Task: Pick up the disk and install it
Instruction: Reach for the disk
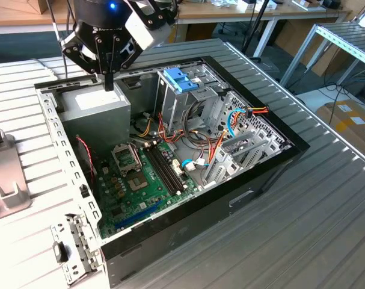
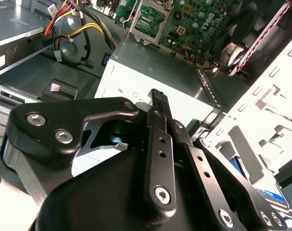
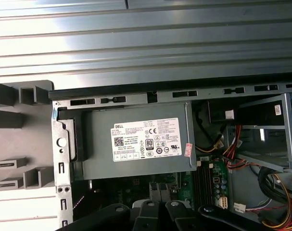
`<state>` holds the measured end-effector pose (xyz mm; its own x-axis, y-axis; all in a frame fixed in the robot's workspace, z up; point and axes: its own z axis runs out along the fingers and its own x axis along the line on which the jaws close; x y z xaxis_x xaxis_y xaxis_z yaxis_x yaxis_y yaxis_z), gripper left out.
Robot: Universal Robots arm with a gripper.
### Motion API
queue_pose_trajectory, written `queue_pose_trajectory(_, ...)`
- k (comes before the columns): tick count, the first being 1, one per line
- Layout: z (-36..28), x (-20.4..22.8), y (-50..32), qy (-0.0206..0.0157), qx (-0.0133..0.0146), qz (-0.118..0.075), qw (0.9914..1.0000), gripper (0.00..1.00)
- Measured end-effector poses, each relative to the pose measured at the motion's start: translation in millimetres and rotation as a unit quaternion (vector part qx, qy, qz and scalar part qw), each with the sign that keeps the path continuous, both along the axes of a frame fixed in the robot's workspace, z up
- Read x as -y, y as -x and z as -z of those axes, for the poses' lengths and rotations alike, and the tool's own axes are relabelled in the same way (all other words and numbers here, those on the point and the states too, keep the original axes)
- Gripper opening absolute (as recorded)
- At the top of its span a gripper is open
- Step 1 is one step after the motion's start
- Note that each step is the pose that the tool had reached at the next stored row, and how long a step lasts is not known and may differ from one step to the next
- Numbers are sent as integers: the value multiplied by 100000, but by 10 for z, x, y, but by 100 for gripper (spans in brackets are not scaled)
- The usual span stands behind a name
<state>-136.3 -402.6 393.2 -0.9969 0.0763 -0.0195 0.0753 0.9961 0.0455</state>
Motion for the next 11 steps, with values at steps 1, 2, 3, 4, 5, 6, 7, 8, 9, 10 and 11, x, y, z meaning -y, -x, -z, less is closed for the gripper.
queue_pose_trajectory(1,0,0,3,2,-1,-1,100000,11)
queue_pose_trajectory(2,0,0,8,2,-1,-2,100000,11)
queue_pose_trajectory(3,0,0,11,3,-1,3,100000,11)
queue_pose_trajectory(4,0,0,18,3,-2,2,100000,11)
queue_pose_trajectory(5,0,0,22,4,-3,4,100000,11)
queue_pose_trajectory(6,-1,0,26,6,-3,3,100000,11)
queue_pose_trajectory(7,0,0,31,1,-2,0,100000,11)
queue_pose_trajectory(8,0,0,37,3,-2,1,100000,11)
queue_pose_trajectory(9,0,0,43,3,-2,-1,100000,11)
queue_pose_trajectory(10,0,0,49,4,0,0,100000,11)
queue_pose_trajectory(11,0,0,56,1,-1,-2,100000,11)
